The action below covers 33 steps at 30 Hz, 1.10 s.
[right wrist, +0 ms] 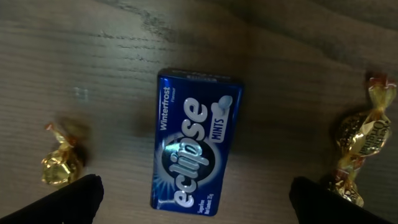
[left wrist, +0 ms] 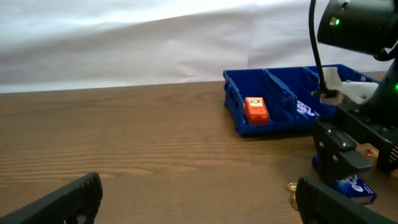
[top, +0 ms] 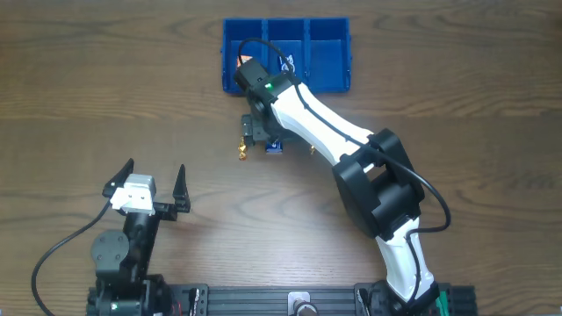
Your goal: Sort Candies Into Trays
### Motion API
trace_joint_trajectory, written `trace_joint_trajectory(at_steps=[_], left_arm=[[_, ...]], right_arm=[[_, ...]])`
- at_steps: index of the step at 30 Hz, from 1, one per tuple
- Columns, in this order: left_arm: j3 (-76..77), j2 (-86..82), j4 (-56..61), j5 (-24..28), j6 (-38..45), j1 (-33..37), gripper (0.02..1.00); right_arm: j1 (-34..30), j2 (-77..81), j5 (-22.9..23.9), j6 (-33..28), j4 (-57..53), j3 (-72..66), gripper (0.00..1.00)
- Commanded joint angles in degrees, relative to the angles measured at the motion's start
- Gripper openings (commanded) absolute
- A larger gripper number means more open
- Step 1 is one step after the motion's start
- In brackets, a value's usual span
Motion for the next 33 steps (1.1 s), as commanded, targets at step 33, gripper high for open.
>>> trace_joint_trajectory(at_steps=[33], left_arm=[[-1.1,-0.3,-1.9,0.8,0.8,0.2,0.998]], right_arm=[[-0.2,2.5,4.7,5.2,5.7,-3.1,0.906]])
